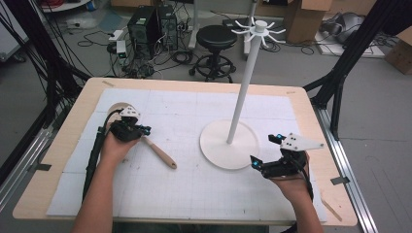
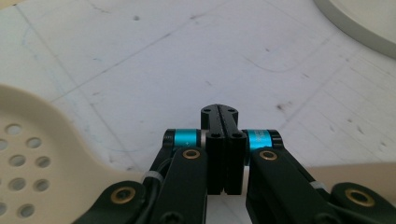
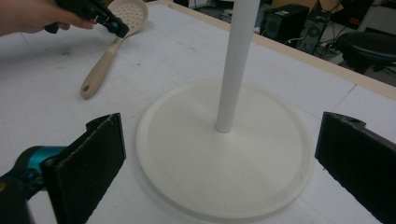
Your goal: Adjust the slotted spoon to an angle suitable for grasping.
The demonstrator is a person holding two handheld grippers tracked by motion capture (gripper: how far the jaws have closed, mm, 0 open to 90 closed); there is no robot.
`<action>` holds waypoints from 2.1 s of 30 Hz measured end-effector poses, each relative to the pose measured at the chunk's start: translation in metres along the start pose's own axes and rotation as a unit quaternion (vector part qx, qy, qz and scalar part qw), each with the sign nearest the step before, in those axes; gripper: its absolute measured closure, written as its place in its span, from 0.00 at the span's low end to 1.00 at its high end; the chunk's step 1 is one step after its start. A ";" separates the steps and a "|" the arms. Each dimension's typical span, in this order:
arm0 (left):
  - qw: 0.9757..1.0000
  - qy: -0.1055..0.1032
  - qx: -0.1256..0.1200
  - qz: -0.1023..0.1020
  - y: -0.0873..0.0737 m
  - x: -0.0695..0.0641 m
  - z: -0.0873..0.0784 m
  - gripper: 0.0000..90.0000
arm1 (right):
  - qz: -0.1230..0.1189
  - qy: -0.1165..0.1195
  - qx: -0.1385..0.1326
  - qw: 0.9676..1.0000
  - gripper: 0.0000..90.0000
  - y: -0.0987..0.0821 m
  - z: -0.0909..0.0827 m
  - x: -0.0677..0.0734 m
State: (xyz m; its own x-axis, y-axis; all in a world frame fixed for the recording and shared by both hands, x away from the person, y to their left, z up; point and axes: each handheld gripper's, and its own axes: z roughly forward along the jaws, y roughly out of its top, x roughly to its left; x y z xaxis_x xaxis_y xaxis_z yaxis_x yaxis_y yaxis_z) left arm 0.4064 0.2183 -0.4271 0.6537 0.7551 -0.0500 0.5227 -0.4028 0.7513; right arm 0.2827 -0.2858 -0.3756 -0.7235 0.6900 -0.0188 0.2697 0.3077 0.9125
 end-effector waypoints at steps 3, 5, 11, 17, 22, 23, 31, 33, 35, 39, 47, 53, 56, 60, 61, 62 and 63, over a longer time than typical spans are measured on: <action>1.000 0.010 0.016 -0.023 -0.008 0.012 0.008 1.00 | -0.001 0.001 0.005 1.000 0.00 -0.001 0.001 0.001; 0.999 0.010 0.017 -0.026 -0.010 0.014 0.010 1.00 | 0.000 0.001 0.007 1.000 0.00 -0.002 0.002 0.001; 0.999 0.027 0.038 -0.010 -0.009 0.008 0.006 1.00 | 0.000 0.000 0.005 1.000 0.00 -0.002 0.000 0.002; 0.999 0.029 0.041 -0.004 -0.015 0.001 -0.003 1.00 | -0.002 0.002 0.005 1.000 0.00 -0.001 0.000 0.002; 0.999 0.026 0.032 -0.005 -0.025 -0.004 -0.013 1.00 | -0.003 0.003 0.004 1.000 0.01 -0.001 0.000 0.002; 0.999 0.026 0.031 -0.005 -0.027 -0.005 -0.015 1.00 | -0.003 0.003 0.004 1.000 0.01 -0.001 0.000 0.002; 0.999 0.026 0.021 -0.004 -0.048 -0.015 -0.036 1.00 | -0.005 0.004 0.004 1.000 0.00 0.000 0.000 0.003; 1.000 0.024 0.014 -0.008 -0.053 -0.017 -0.040 1.00 | -0.004 0.004 0.005 1.000 0.00 0.000 0.000 0.003; 1.000 0.024 0.016 -0.009 -0.055 -0.017 -0.043 1.00 | -0.004 0.005 0.005 1.000 0.01 0.000 0.000 0.003; 1.000 0.024 0.016 -0.008 -0.060 -0.021 -0.047 1.00 | -0.005 0.005 0.005 1.000 0.00 0.000 0.000 0.003; 0.998 -0.045 -0.050 0.010 -0.057 -0.026 -0.059 1.00 | -0.006 0.003 0.003 1.000 0.00 0.000 -0.001 0.002; 0.982 -0.149 -0.070 0.091 -0.053 -0.051 -0.063 1.00 | -0.004 0.002 0.000 1.000 0.00 0.000 -0.004 0.002; 0.975 -0.178 -0.056 0.117 -0.054 -0.064 -0.063 1.00 | -0.003 0.000 -0.003 1.000 0.00 0.000 -0.005 0.002; 0.965 -0.214 -0.061 0.139 -0.057 -0.078 -0.065 1.00 | -0.002 0.001 -0.005 1.000 0.00 0.000 -0.006 0.001; 0.963 -0.219 -0.060 0.143 -0.058 -0.080 -0.065 1.00 | -0.002 0.001 -0.005 1.000 0.00 0.000 -0.006 0.001; 0.961 -0.229 -0.058 0.145 -0.060 -0.082 -0.064 1.00 | -0.002 0.001 -0.004 1.000 0.00 0.000 -0.006 0.001; 0.959 -0.237 -0.054 0.146 -0.062 -0.083 -0.062 1.00 | -0.002 0.001 -0.003 1.000 0.01 0.000 -0.005 0.001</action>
State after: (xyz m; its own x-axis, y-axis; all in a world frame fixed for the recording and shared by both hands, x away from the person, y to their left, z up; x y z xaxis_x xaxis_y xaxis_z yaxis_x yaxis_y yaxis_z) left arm 0.2855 0.2125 -0.4283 0.9526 0.2870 -0.1010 0.2358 -0.4865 0.8413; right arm 0.2786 -0.2880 -0.3736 -0.7260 0.6874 -0.0221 0.2623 0.3064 0.9150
